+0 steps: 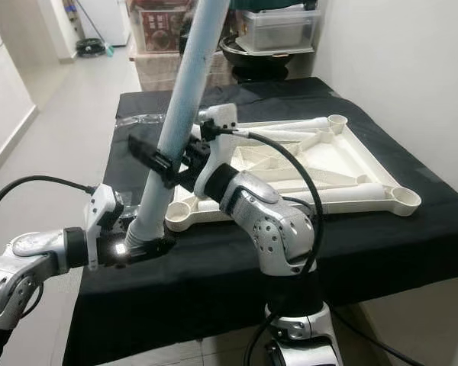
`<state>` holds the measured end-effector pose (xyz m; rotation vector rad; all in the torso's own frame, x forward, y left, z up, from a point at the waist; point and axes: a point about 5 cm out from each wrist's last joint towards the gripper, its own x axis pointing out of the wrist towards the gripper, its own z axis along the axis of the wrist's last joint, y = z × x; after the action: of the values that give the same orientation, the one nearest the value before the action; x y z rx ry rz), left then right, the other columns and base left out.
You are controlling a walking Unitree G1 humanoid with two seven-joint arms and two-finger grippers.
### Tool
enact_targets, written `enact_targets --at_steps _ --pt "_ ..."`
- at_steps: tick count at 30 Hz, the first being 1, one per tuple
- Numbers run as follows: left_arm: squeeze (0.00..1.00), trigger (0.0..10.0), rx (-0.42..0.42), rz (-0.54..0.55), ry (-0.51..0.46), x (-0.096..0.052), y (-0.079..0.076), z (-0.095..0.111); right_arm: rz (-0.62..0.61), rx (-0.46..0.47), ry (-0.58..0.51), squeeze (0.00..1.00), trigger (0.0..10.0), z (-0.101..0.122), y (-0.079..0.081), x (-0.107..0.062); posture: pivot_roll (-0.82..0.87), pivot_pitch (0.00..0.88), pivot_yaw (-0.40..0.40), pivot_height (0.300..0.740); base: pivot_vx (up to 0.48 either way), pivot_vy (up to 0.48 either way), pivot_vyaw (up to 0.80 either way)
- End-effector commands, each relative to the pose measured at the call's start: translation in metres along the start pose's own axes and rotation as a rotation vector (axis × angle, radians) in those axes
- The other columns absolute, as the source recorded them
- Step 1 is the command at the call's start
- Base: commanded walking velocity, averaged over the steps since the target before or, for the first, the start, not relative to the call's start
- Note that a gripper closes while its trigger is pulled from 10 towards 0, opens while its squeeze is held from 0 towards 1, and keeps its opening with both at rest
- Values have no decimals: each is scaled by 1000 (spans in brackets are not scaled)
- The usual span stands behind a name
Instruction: Building children table
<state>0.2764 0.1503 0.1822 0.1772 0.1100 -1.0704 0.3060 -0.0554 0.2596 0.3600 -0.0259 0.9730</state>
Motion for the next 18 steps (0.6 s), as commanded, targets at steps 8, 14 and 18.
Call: enact_targets --at_steps 8,14,18 --pt "0 10000 107 -6 -43 5 5 14 -19 255 87 0 0 -27 0 0 24 0 -12 740 0 0 0" --pt "0 10000 106 -19 -55 12 4 14 -42 273 26 0 0 -19 -2 0 10 0 -5 740 0 0 0" --pt "0 10000 103 -29 -70 16 1 14 -74 259 -15 0 0 -15 -4 1 8 0 -3 740 0 0 0"
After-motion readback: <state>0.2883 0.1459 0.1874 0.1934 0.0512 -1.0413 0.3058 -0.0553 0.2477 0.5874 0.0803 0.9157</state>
